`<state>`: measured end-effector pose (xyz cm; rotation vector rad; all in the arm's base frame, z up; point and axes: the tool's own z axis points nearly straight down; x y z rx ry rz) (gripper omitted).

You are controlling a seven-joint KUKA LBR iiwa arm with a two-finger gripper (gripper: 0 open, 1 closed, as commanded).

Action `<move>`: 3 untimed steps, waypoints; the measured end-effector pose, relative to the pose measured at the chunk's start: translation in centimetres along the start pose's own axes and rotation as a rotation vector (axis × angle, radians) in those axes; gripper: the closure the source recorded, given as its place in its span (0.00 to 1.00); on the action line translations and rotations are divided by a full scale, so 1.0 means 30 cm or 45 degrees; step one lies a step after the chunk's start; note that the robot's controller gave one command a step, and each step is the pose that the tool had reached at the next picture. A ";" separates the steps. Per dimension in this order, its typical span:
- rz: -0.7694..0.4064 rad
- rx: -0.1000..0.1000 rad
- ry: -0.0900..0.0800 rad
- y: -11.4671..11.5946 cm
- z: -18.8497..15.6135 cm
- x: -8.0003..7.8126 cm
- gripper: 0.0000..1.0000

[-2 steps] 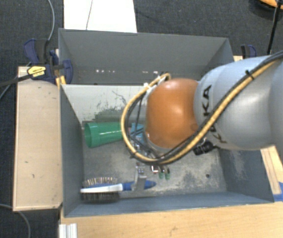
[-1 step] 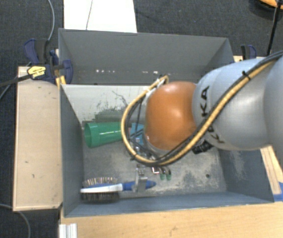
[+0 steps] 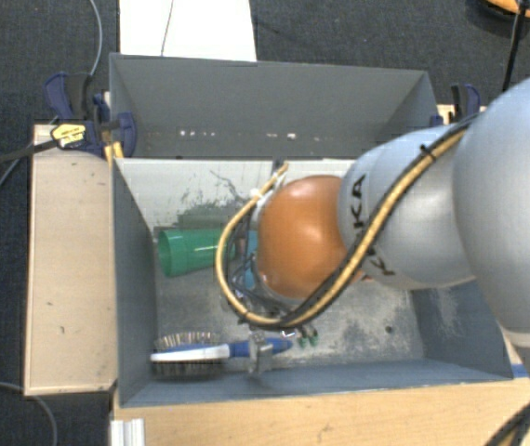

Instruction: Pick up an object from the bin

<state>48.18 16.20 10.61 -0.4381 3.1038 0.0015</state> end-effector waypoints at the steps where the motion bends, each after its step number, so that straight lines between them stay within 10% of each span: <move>1: -0.151 -0.001 0.000 -0.060 0.110 0.000 1.00; 2: -0.149 -0.001 0.001 -0.060 0.110 0.000 1.00; 3: -0.560 0.000 -0.006 -0.067 -0.390 -0.091 1.00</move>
Offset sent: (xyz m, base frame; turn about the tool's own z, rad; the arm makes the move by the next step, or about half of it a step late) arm 0.0000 0.0000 0.0000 0.0000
